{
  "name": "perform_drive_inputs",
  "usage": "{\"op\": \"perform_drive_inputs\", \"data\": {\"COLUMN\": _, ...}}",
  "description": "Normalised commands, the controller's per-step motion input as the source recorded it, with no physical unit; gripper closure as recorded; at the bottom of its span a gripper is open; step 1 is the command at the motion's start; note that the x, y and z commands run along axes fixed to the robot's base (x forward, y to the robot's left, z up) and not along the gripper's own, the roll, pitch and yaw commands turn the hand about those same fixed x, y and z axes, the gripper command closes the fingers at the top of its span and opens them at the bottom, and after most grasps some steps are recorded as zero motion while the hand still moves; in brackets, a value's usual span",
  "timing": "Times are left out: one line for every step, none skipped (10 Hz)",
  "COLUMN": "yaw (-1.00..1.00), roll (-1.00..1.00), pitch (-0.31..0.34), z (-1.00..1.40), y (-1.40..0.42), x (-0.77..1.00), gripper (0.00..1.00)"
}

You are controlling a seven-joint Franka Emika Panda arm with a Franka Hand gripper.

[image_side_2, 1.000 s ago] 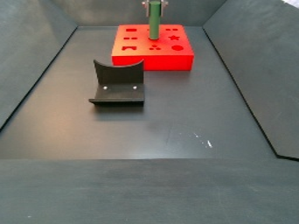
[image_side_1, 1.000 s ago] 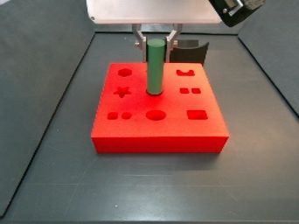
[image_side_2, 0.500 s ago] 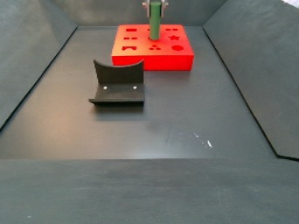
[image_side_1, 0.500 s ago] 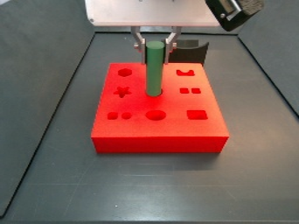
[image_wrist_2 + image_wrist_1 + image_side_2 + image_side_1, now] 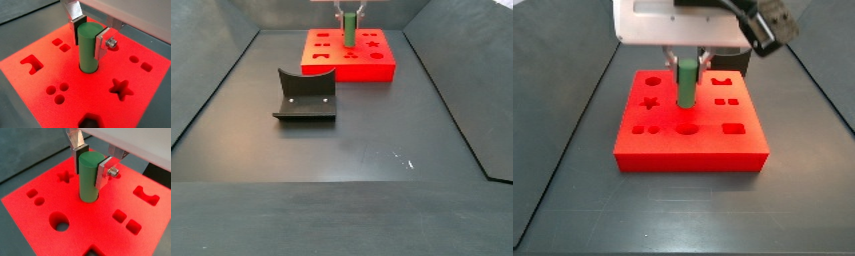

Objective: Insert the round object.

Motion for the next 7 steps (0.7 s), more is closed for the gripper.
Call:
{"op": "perform_drive_inputs", "data": {"yaw": 0.00, "roll": 0.16, "pitch": -0.070, "z": -0.93, "y": -0.16, "x": 0.23, "gripper": 1.00}}
{"op": "perform_drive_inputs", "data": {"yaw": 0.00, "roll": 0.16, "pitch": -0.073, "z": -0.92, "y": -0.13, "x": 0.22, "gripper": 1.00}}
{"op": "perform_drive_inputs", "data": {"yaw": 0.00, "roll": 0.14, "pitch": -0.081, "z": -0.93, "y": -0.12, "x": 0.22, "gripper": 1.00}}
{"op": "perform_drive_inputs", "data": {"yaw": 0.00, "roll": 0.06, "pitch": -0.084, "z": -1.00, "y": -0.06, "x": 0.26, "gripper": 1.00}}
{"op": "perform_drive_inputs", "data": {"yaw": 0.00, "roll": 0.00, "pitch": -0.070, "z": -0.91, "y": -0.02, "x": 0.21, "gripper": 1.00}}
{"op": "perform_drive_inputs", "data": {"yaw": 0.00, "roll": 0.00, "pitch": -0.013, "z": -0.56, "y": 0.00, "x": 0.11, "gripper": 1.00}}
{"op": "perform_drive_inputs", "data": {"yaw": 0.00, "roll": 0.00, "pitch": 0.000, "z": 0.00, "y": 0.00, "x": 0.00, "gripper": 1.00}}
